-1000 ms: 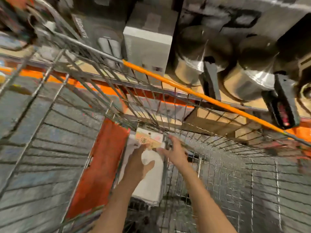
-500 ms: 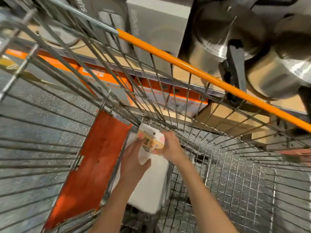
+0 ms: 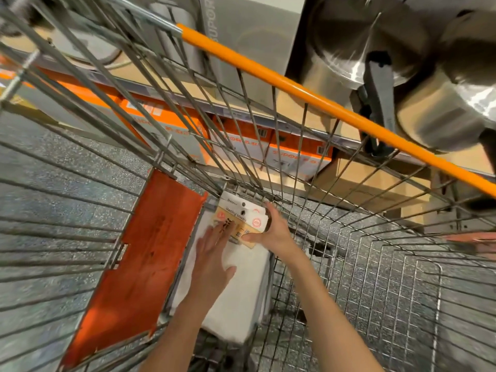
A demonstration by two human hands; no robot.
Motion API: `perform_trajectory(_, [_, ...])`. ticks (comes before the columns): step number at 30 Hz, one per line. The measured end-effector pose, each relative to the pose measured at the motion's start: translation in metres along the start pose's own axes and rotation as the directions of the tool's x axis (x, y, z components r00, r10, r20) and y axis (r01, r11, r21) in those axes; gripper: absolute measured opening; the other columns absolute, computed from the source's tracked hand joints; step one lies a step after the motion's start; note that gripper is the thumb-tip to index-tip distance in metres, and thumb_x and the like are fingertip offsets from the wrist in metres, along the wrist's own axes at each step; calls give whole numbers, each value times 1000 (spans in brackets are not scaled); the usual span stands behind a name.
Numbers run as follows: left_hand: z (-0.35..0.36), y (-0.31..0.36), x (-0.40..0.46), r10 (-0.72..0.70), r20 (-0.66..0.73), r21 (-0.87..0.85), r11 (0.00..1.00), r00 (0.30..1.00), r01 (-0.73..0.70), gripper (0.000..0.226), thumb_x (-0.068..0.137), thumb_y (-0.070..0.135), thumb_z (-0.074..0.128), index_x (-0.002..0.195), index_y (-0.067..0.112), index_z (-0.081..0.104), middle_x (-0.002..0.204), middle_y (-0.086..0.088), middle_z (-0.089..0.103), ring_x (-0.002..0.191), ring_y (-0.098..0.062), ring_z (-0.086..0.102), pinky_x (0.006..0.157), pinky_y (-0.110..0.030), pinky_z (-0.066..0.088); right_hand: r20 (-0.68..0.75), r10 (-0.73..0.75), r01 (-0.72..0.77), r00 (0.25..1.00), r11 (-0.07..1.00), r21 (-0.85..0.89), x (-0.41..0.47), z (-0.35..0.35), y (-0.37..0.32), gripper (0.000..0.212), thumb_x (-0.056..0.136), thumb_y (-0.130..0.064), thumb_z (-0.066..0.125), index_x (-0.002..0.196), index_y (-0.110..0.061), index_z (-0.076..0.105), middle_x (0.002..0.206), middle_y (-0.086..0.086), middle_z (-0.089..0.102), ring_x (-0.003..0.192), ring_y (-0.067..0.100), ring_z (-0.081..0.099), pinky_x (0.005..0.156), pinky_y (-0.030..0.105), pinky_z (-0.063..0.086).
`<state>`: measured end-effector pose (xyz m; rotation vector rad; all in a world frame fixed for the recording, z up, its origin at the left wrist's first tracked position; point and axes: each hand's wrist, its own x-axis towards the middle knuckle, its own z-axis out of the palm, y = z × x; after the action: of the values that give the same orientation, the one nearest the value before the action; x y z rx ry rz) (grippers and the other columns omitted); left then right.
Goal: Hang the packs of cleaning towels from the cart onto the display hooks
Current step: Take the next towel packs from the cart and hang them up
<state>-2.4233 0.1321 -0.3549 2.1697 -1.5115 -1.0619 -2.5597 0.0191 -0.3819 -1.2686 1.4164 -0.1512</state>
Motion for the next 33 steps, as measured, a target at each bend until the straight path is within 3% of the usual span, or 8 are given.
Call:
perform_trajectory(5, [4, -5, -3, 24, -14, 13, 1000, 1000, -24, 100, 83, 12, 73, 142, 41, -2, 153, 17, -10, 143, -7, -14, 116, -28, -10, -41, -10, 14, 999, 996, 89, -9, 1, -4, 99, 61, -15, 87, 142, -18, 31, 132, -1, 38, 124, 16, 39, 105, 35, 37])
perform_trajectory(8, [4, -7, -3, 14, -5, 15, 1000, 1000, -14, 102, 83, 12, 73, 145, 37, -4, 155, 16, -13, 142, -6, -18, 115, -27, -11, -1, 48, -46, 999, 968, 248, -19, 4, -6, 89, 64, -12, 85, 137, -17, 35, 127, 0, 53, 113, 15, 53, 87, 26, 49])
perform_trajectory(15, [5, -11, -5, -8, 6, 4, 1000, 1000, 8, 105, 83, 10, 70, 145, 38, -11, 155, 21, -18, 144, -3, -20, 113, -22, -16, 65, -10, -13, 998, 937, 350, -40, 6, -8, 74, 69, -6, 81, 126, -30, 42, 118, -5, 59, 103, 0, 56, 71, 9, 49])
perform_trajectory(20, [-4, -6, -10, -23, 25, -22, 999, 999, 24, 104, 84, 9, 67, 143, 34, -16, 157, 15, -16, 146, -7, -17, 121, -32, -2, -34, -19, 30, 999, 935, 352, -57, 12, -21, 69, 71, 1, 77, 123, -31, 44, 111, -6, 61, 95, 6, 63, 74, 20, 55])
perform_trajectory(23, [-19, 0, -15, -19, 2, 12, 1000, 1000, 19, 101, 85, 23, 67, 140, 40, -16, 157, 13, -16, 148, -14, -13, 121, -37, 5, -65, -37, 57, 997, 939, 340, -72, 11, -33, 68, 71, 1, 77, 121, -31, 45, 109, -6, 62, 91, 5, 65, 73, 22, 55])
perform_trajectory(27, [-52, 16, -12, 69, -49, 90, 994, 996, -64, 101, 81, 51, 68, 141, 47, -15, 156, 8, -25, 141, -10, -28, 117, -38, -9, -67, -79, 96, 995, 950, 298, -101, -12, -54, 69, 70, 0, 77, 119, -37, 46, 106, -19, 60, 91, -8, 62, 71, 14, 52])
perform_trajectory(30, [-83, 38, -13, 157, -104, 44, 987, 982, -153, 110, 73, 48, 78, 144, 42, -5, 158, 5, -10, 143, -13, -19, 117, -41, -2, -95, -110, 131, 989, 960, 248, -131, -35, -76, 71, 68, -3, 79, 125, -30, 45, 112, -18, 56, 89, -24, 51, 66, 0, 42])
perform_trajectory(33, [-110, 66, -24, 257, -151, -38, 963, 954, -265, 107, 64, 43, 85, 144, 39, 14, 156, 2, 1, 149, -32, 7, 119, -52, 13, -148, -165, 192, 975, 962, 195, -166, -58, -103, 64, 67, -2, 80, 115, -33, 50, 108, -17, 57, 87, -27, 49, 61, -3, 38])
